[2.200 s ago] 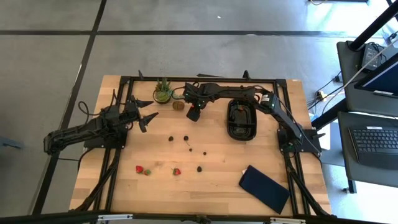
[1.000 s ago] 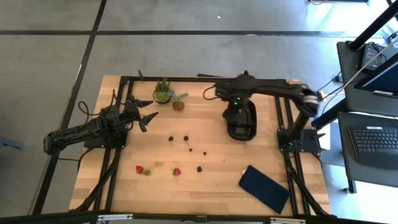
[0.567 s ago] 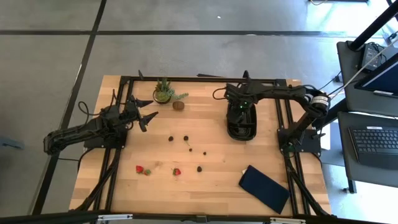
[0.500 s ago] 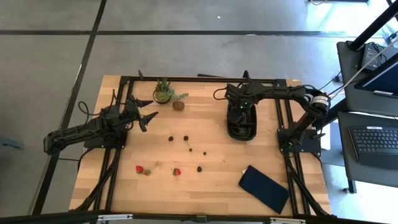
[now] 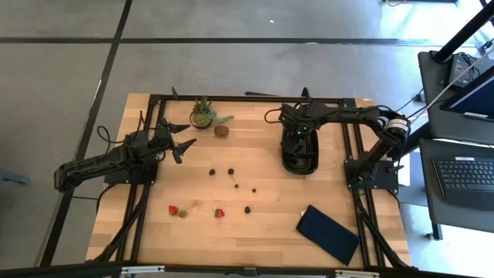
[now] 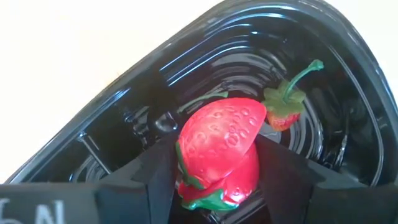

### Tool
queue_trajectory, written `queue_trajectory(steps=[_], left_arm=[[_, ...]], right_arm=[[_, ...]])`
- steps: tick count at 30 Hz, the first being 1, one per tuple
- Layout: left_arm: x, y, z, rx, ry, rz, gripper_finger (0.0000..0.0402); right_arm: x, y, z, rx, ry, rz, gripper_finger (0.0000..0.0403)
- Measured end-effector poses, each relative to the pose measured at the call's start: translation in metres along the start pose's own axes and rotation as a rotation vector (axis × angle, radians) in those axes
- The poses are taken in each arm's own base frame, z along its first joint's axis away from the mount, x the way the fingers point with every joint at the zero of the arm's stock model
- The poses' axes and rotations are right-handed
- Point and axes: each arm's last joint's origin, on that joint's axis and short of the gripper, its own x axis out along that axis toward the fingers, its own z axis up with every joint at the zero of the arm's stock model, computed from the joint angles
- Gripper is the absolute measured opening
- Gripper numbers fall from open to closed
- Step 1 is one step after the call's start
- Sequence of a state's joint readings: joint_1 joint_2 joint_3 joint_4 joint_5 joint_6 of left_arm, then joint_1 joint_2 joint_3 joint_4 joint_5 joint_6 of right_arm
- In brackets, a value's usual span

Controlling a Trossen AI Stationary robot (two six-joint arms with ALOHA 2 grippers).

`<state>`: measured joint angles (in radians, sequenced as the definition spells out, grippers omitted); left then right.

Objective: Pick and placing Produce into tupperware
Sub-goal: Put the red strawberry into the black bin, then put the blueberry into the black bin

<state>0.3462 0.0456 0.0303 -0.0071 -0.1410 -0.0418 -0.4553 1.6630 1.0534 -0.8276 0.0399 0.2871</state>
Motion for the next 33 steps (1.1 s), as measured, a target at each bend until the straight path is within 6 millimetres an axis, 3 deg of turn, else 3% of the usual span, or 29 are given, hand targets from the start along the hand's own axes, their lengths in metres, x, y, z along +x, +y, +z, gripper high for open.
queue_trajectory(steps=[12,21,28,33], left_arm=[[0.000,0.000,0.000,0.000,0.000,0.000,0.0302],[0.000,0.000,0.000,0.000,0.000,0.000,0.0302],[0.000,0.000,0.000,0.000,0.000,0.001,0.0302],[0.000,0.000,0.000,0.000,0.000,0.001,0.0302]], right_arm=[[0.000,0.000,0.000,0.050,0.000,0.000,0.0257],[-0.001,0.000,0.000,0.028,0.006,-0.002,0.0267],[-0.027,0.005,0.019,-0.005,-0.074,0.011,0.0267],[-0.053,0.021,0.034,-0.035,-0.179,0.049,0.0267]])
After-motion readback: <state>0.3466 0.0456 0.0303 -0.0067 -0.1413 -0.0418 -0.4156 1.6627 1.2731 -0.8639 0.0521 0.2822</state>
